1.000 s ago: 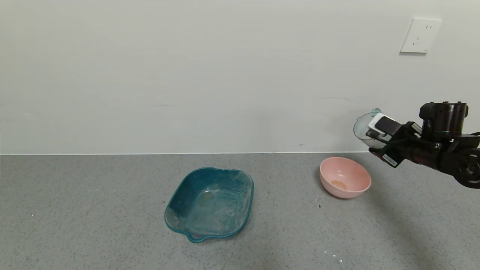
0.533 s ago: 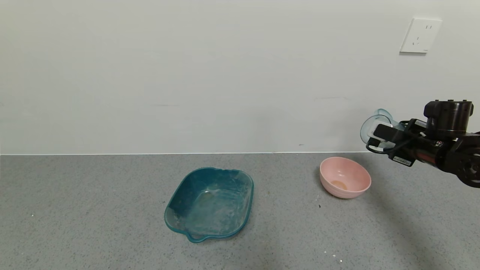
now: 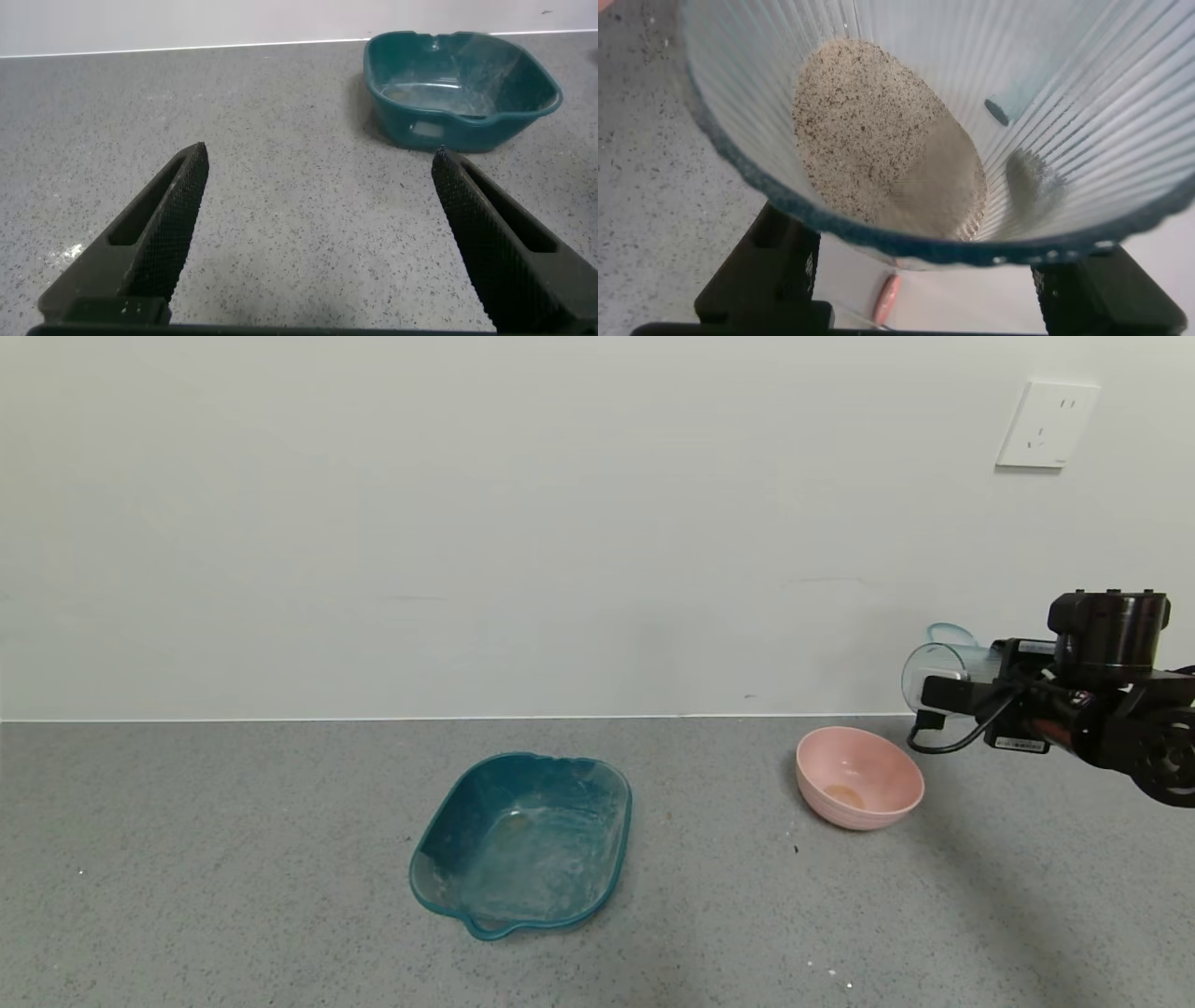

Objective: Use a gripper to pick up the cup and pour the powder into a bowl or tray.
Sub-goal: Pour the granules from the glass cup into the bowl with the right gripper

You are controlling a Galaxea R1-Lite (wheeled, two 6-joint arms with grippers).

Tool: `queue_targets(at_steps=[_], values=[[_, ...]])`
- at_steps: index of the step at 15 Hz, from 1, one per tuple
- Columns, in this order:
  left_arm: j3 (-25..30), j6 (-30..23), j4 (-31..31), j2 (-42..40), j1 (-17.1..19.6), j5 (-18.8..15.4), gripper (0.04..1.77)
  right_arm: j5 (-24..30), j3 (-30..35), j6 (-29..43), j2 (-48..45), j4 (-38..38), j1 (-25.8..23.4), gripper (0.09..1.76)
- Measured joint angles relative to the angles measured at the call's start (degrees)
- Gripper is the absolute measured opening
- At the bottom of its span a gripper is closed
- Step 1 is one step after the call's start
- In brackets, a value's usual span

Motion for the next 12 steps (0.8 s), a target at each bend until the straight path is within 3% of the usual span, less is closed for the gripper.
queue_targets(at_steps=[12], values=[[0.0, 0.02, 0.0, 0.0, 0.0, 0.02, 1.72, -3.44, -0.2, -16.26, 4.89, -5.41, 0.27, 1.29]])
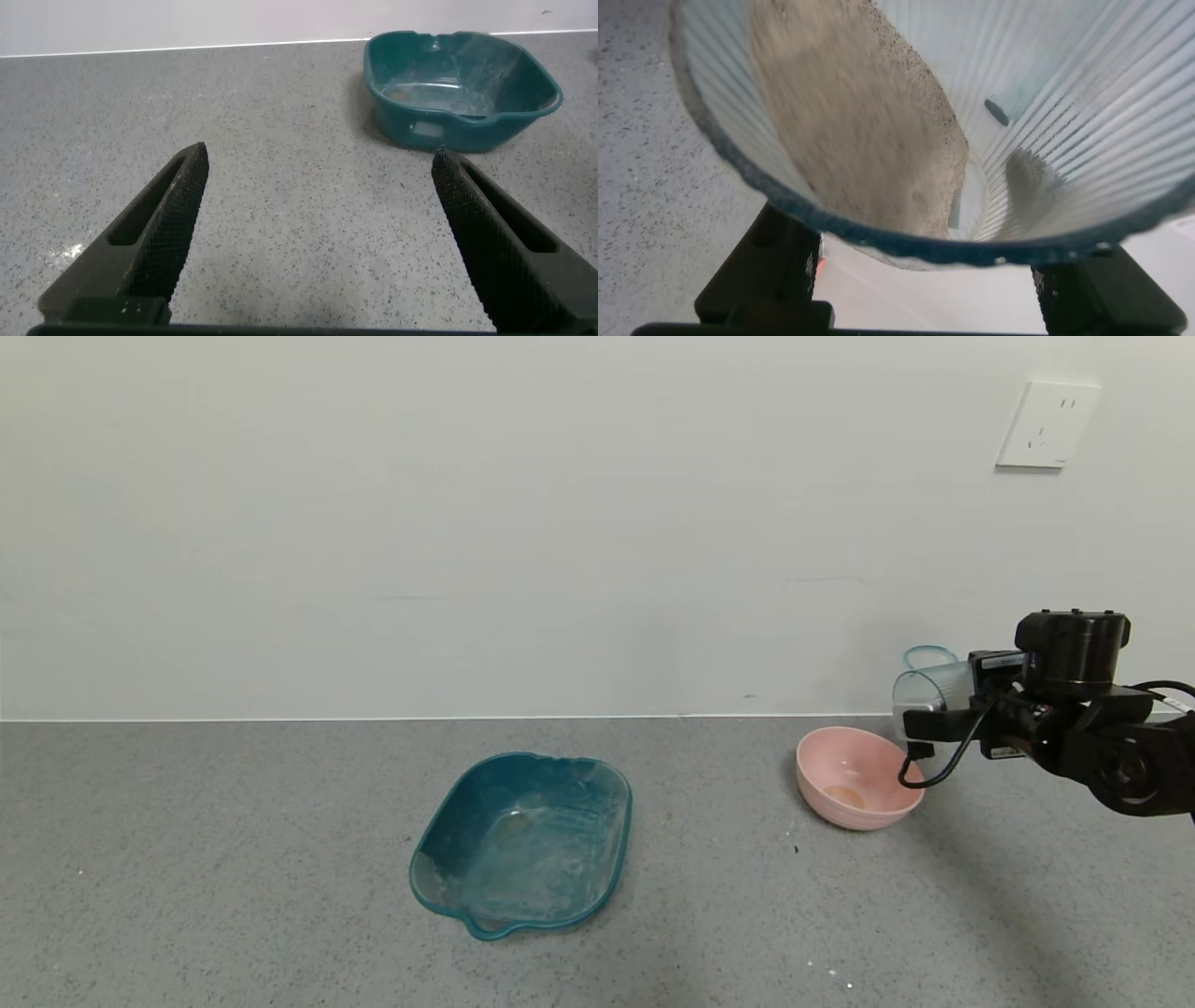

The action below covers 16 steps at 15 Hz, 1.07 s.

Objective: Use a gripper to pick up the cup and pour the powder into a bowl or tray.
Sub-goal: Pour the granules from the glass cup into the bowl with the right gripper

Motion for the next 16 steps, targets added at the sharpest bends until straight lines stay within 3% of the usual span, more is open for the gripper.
queue_targets(at_steps=[4, 16], values=[[0.0, -0.02, 0.02, 0.0, 0.0, 0.0, 1.72, -4.8, 0.52, -1.51, 1.01, 0.0, 1.93, 1.29], [0.0, 0.05, -0.06, 0.0, 0.0, 0.0, 1.72, -5.18, 1.17, -3.43, 0.93, 0.09, 3.47, 1.29]])
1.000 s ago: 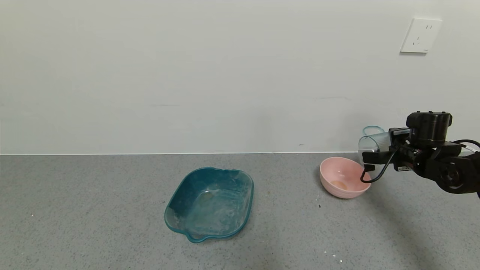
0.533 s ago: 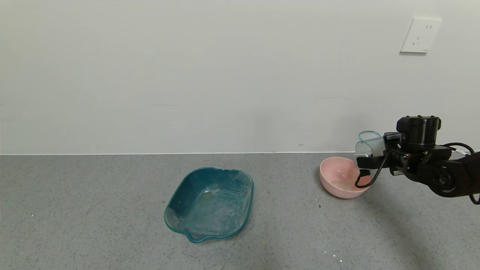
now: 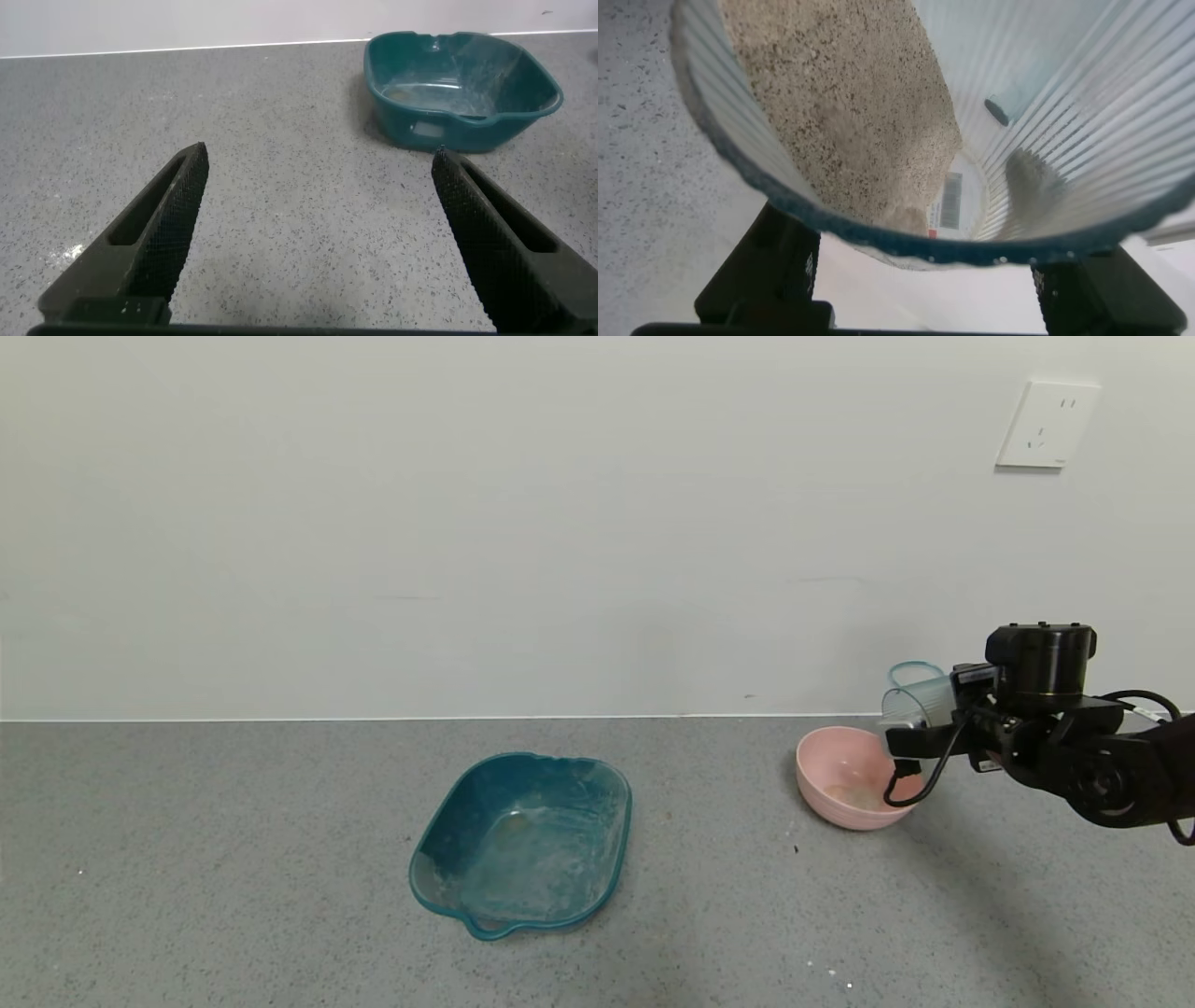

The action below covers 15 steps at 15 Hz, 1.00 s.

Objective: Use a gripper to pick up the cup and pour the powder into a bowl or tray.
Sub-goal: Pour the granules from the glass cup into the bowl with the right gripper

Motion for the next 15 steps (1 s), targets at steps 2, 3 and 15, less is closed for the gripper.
queue_targets(at_steps=[2, 3, 15], values=[[0.0, 0.0, 0.0, 0.0, 0.0, -0.02, 1.72, 0.02, 0.21, -0.3, -0.11, -0.02, 0.41, 1.29], [0.0, -0.02, 0.0, 0.0, 0.0, -0.02, 1.72, 0.0, 0.22, -0.35, -0.13, 0.0, 0.68, 1.29], [0.0, -0.05, 0.0, 0.0, 0.0, -0.02, 1.72, -0.87, 0.94, -0.49, -0.51, 0.04, 2.12, 1.29]])
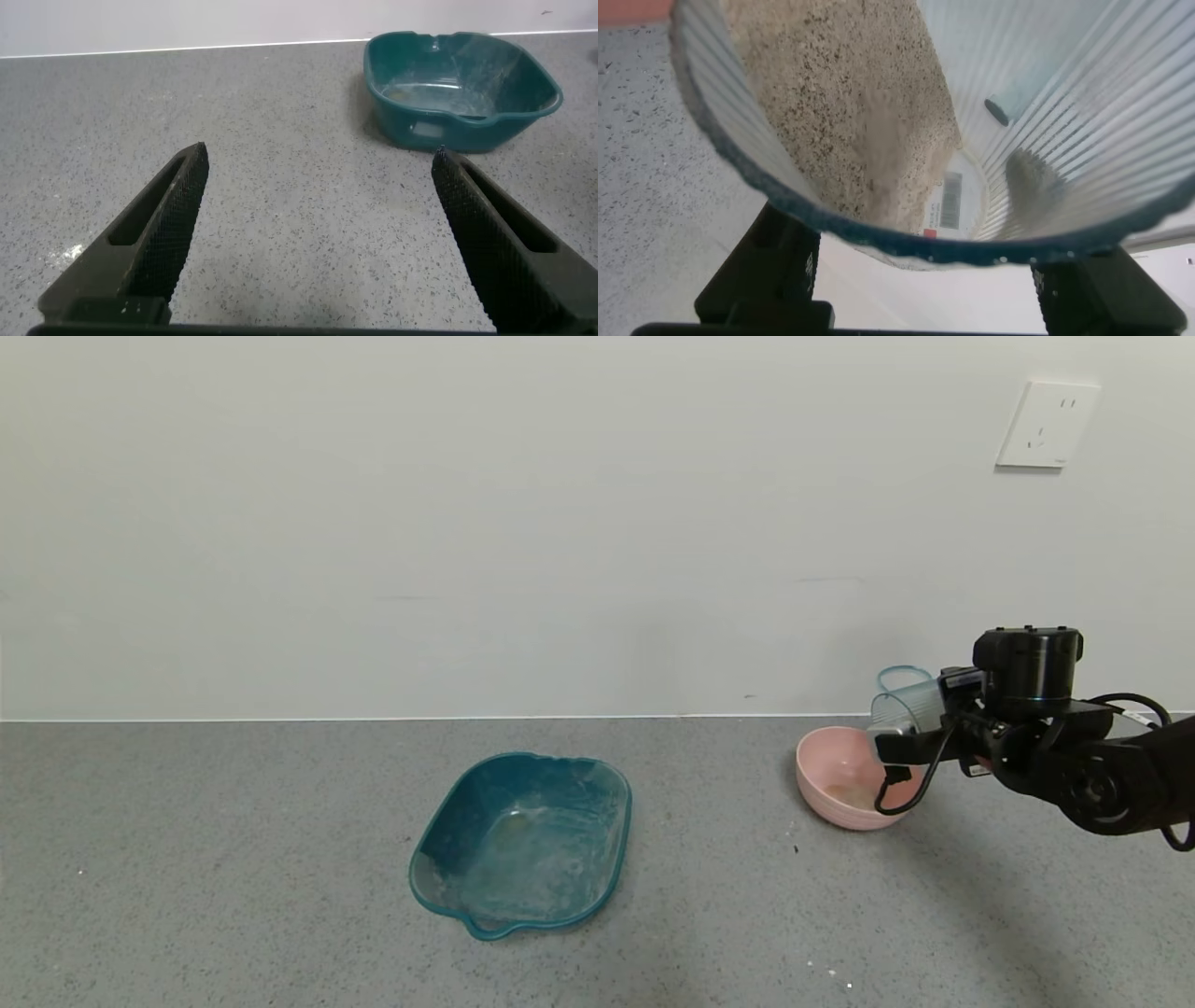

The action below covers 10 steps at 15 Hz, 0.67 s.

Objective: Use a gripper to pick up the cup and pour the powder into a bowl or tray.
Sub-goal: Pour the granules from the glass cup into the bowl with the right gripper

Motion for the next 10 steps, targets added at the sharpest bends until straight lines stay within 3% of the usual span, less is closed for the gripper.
queue_targets(at_steps=[7, 10], values=[[0.0, 0.02, 0.0, 0.0, 0.0, 0.0, 1.72, 1.68, 0.07, 1.4, -1.71, 0.63, 0.11, 1.29], [0.0, 0.02, 0.0, 0.0, 0.0, 0.0, 1.72, 3.51, 0.22, 6.28, -2.38, 0.49, 0.26, 1.29]])
